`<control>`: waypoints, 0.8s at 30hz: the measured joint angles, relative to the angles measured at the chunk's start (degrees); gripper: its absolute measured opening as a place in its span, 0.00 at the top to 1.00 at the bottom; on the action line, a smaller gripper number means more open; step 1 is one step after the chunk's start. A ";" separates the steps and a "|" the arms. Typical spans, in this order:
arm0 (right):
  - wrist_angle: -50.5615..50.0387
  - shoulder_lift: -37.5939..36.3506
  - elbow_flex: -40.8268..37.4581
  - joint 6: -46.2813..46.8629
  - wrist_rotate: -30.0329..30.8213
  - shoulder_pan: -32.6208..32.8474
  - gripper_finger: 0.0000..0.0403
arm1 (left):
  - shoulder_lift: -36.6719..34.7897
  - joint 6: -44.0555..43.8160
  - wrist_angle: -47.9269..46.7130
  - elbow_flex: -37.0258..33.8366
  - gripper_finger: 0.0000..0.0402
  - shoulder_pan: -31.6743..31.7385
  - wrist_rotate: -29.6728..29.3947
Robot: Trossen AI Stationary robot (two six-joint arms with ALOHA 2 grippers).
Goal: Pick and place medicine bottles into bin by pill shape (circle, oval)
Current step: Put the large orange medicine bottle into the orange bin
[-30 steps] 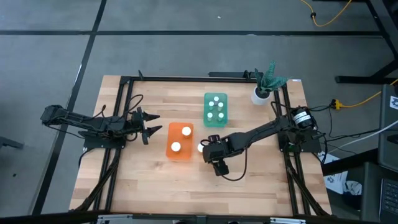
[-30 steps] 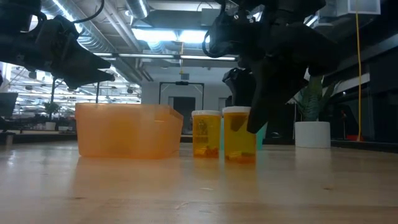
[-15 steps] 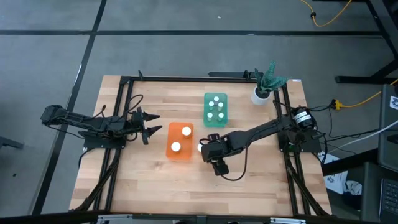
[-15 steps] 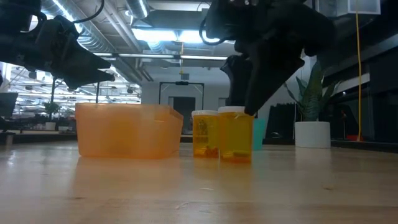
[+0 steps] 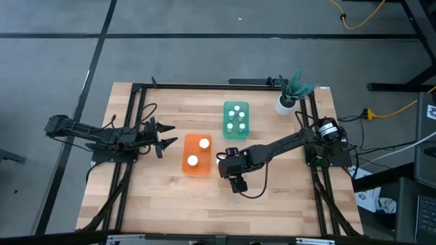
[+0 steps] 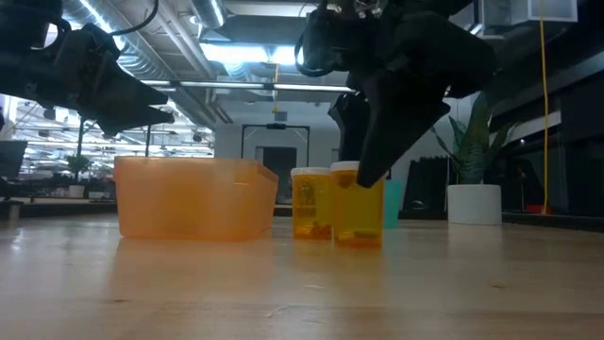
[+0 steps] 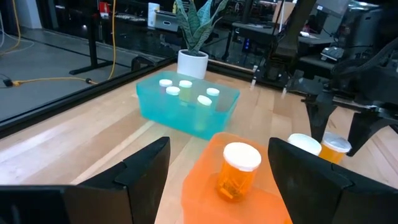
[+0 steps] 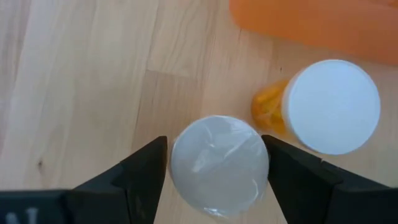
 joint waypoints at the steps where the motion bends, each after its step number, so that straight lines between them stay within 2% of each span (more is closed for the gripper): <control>1: 0.08 0.04 0.00 -0.01 0.00 0.00 0.36 | -0.01 0.01 0.06 0.01 0.35 0.00 -0.01; 12: 0.10 0.56 -0.07 1.20 0.09 0.00 0.36 | -0.02 0.01 0.10 0.00 0.35 0.00 -0.01; 17: 0.05 0.54 -0.04 1.18 2.38 -0.02 0.36 | -0.02 0.01 0.08 0.01 0.35 0.00 0.01; 24: -0.34 0.89 -0.04 1.49 2.40 -0.07 0.46 | -0.02 0.01 0.08 0.00 0.35 0.00 0.01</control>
